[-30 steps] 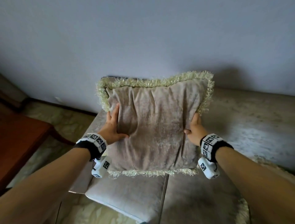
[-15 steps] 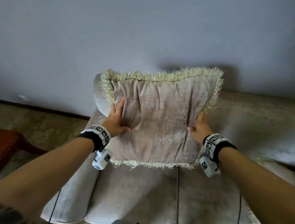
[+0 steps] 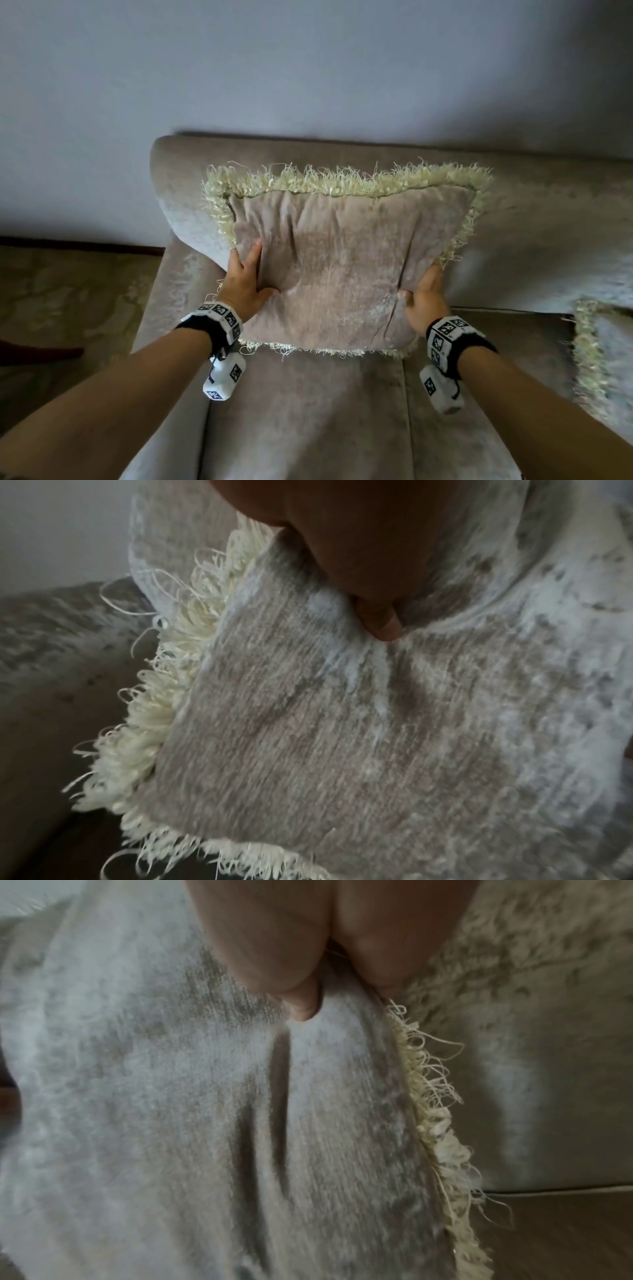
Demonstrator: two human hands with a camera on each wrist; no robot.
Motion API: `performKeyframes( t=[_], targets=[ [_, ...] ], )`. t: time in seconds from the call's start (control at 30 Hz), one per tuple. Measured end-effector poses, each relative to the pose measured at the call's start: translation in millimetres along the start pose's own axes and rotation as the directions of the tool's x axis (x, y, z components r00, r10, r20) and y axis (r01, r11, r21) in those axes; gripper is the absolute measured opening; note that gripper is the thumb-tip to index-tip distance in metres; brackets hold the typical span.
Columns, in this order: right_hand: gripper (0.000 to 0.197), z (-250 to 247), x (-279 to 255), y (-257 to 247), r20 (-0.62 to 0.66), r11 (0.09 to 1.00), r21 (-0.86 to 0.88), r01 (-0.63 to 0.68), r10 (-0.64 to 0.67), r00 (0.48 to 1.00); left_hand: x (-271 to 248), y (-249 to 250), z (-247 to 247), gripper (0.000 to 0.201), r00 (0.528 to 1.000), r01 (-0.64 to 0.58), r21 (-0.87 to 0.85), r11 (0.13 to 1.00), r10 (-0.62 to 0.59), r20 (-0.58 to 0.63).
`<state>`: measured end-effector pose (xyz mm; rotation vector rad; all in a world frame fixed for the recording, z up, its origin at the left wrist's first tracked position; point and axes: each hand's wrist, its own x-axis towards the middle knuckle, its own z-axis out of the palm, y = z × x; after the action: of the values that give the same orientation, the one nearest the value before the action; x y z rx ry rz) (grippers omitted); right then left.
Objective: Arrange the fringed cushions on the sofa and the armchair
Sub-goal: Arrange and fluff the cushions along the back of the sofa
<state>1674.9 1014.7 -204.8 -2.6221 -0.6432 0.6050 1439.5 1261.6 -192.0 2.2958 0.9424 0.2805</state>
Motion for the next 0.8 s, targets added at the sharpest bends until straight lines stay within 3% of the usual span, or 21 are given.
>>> performKeyframes(
  t=[0.13, 0.23, 0.33, 0.5, 0.67, 0.8],
  targets=[
    [0.064, 40, 24, 14, -0.048, 0.997, 0.015, -0.074, 0.075, 0.996, 9, -39, 40, 0.114, 0.998, 0.000, -0.032, 0.999, -0.002, -0.064],
    [0.069, 66, 41, 32, -0.026, 0.975, 0.119, -0.190, 0.194, 0.981, 11, -59, 64, 0.105, 0.988, 0.147, -0.055, 0.988, -0.149, -0.034],
    [0.066, 79, 51, 46, 0.044, 0.980, 0.006, -0.200, 0.200, 0.979, 10, -68, 77, 0.091, 0.967, 0.255, -0.059, 0.965, -0.255, 0.016],
    [0.066, 100, 49, 60, 0.092, 0.988, -0.004, -0.155, 0.155, 0.984, 3, -90, 87, 0.097, 0.978, 0.200, -0.050, 0.978, -0.196, 0.077],
    [0.093, 90, 46, 53, 0.170, 0.969, -0.214, -0.121, 0.159, 0.972, 6, -98, 85, 0.117, 0.957, 0.207, 0.242, 0.948, -0.247, 0.150],
    [0.089, 62, 40, 38, 0.252, 0.952, -0.283, -0.115, 0.189, 0.949, 4, -87, 65, 0.125, 0.923, 0.107, 0.454, 0.885, -0.258, 0.286]
  ],
)
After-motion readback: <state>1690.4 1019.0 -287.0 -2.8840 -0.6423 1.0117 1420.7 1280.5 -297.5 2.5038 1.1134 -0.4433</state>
